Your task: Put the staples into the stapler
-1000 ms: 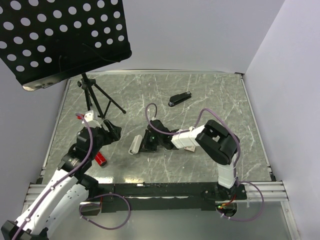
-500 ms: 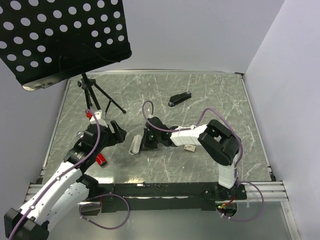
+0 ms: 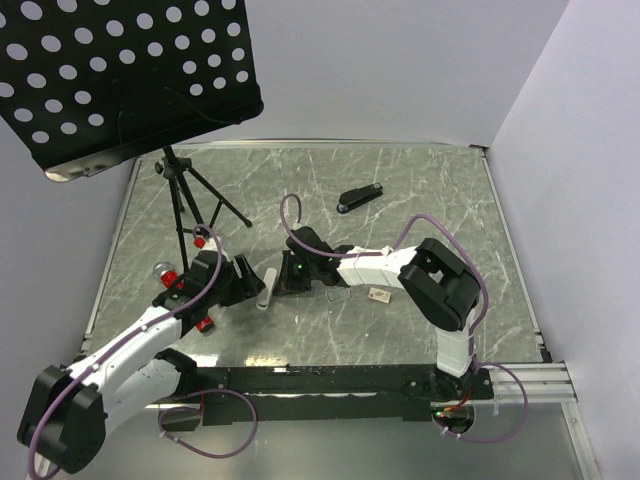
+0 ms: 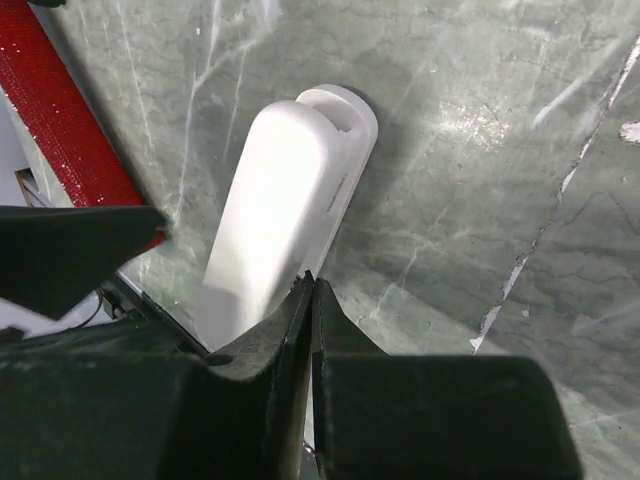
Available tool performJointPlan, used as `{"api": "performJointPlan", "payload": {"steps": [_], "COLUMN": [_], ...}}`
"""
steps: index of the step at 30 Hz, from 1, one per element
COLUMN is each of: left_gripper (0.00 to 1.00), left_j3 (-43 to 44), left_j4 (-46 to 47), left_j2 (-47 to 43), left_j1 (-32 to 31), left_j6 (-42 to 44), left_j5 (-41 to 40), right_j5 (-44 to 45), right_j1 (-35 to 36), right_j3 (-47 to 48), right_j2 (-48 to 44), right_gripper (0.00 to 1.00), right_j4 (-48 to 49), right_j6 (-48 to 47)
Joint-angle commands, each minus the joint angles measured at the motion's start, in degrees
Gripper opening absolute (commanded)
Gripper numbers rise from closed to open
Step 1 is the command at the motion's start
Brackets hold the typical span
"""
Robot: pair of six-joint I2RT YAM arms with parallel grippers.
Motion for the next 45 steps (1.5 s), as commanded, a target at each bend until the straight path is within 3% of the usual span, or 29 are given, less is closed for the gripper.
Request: {"api": "performJointPlan", "payload": {"steps": [1,5,11,21,24,33,45], "left_gripper": [0.71,0.69,0.70,0.67,0.65,0.46,0.47], "left_j3": [0.8,3.2,9.9,20.6,23.4,27.6,30.3], "left_j4": [4.3,2.1,-6.7,-18.4,-21.3,-23.2,-26.8], "left_j2": [2.9,3.6,5.2,14.8,18.0,25.0,30.0], "left_j1": [0.1,0.0,-1.5,-8.5,-9.9,-12.7,-14.0], "left_j6": [-2.4,-0.6,3.9,7.4,8.4,9.9,9.9], "left_j5": [2.8,2.2,-1.9,-9.3,-11.0,-11.2,-13.2], "right_j5": [0.5,2.5,8.3,26.6,31.6,34.9,33.6], "right_j1": [-0.4,-0.4,-0.5,-1.8,-2.5,-7.2,-9.4], "right_j3": [0.5,-0.4,-2.7,-12.1,-15.0,-23.2,-26.6], "right_j2": [-1.8,-3.6,-8.9,-27.0,-33.3,-46.3,-49.4], "right_gripper": [0.09,0.10,0.24,0.76,0.86,0.91,0.90], "right_j4": [-0.1,-1.6,-5.5,-14.3,-16.6,-17.5,-15.7], "right_j6": [-0.2,-1.2,-4.6,-10.5,-11.2,-10.5,-11.0]}}
